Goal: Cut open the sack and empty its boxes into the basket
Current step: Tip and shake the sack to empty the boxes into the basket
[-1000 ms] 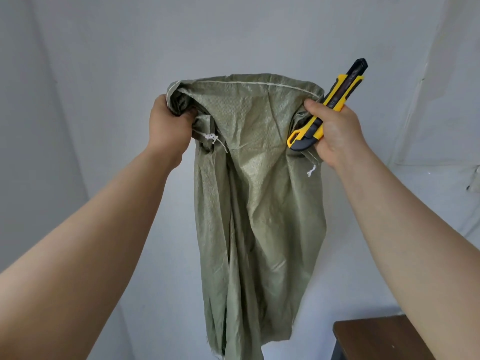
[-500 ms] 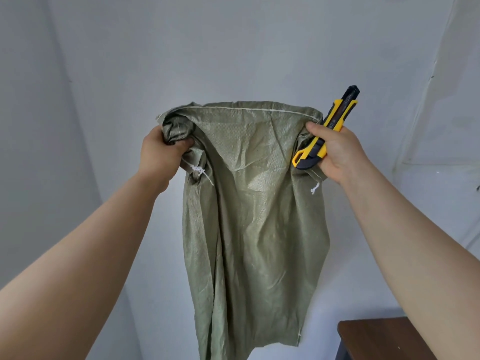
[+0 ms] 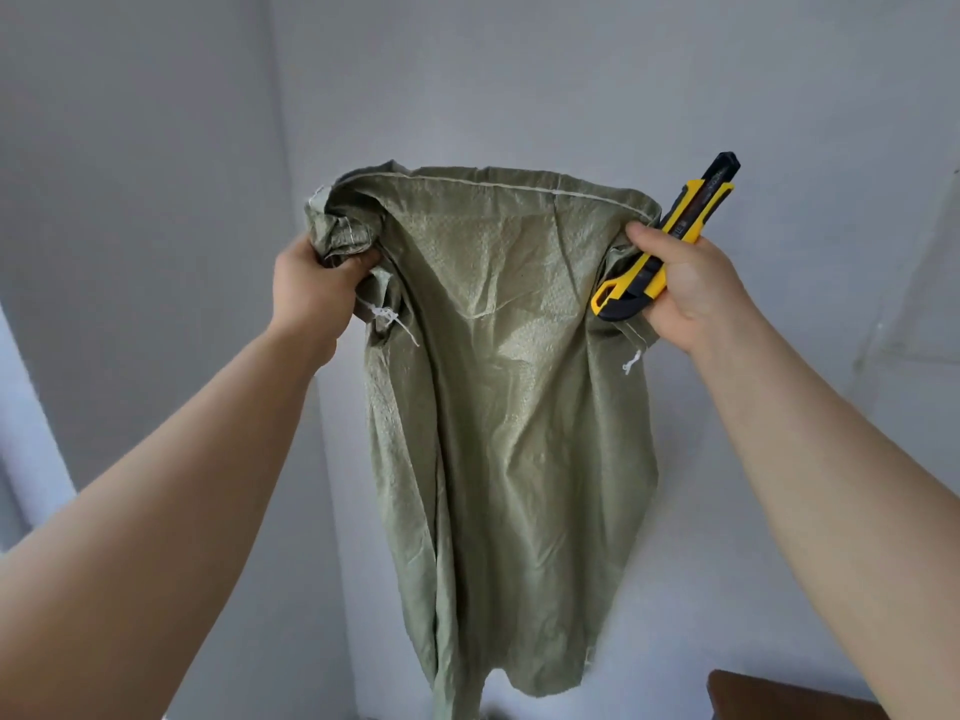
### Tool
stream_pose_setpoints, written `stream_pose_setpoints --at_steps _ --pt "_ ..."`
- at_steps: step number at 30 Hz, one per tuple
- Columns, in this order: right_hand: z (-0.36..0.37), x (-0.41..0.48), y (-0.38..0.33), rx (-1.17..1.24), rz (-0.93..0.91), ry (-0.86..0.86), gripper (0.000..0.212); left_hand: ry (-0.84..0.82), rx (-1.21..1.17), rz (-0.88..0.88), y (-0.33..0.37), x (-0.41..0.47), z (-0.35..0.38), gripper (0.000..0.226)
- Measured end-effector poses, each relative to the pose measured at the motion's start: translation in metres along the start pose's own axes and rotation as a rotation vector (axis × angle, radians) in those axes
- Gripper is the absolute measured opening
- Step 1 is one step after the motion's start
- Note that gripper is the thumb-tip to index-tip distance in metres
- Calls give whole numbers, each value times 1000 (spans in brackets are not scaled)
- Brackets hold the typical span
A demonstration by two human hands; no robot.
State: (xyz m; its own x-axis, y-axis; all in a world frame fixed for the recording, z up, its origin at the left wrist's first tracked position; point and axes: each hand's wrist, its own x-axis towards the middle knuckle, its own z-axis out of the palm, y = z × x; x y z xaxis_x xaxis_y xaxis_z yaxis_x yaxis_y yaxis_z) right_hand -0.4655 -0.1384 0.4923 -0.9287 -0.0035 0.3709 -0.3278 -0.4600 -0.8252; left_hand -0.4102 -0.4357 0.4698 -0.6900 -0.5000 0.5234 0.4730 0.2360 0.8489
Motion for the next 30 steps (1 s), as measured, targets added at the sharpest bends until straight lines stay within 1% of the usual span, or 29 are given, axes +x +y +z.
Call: stream_pose_setpoints --at_steps 4,10,17,24,26,30 --pt "13 -16 -1 46 44 -127 9 125 20 18 21 -37 -25 18" --pt "45 -48 15 110 136 -292 19 271 95 -1 39 -93 -84 14" --pt "111 -106 45 137 255 -475 4 452 182 -63 54 -159 -176 13" --pt "202 -193 67 186 360 -679 6 675 266 -56 88 -248 -279 20" --pt "231 -227 73 214 407 -745 6 736 313 -47 104 -282 -312 20" --pt "284 -311 82 270 510 -898 9 908 434 -90 138 -358 -379 20"
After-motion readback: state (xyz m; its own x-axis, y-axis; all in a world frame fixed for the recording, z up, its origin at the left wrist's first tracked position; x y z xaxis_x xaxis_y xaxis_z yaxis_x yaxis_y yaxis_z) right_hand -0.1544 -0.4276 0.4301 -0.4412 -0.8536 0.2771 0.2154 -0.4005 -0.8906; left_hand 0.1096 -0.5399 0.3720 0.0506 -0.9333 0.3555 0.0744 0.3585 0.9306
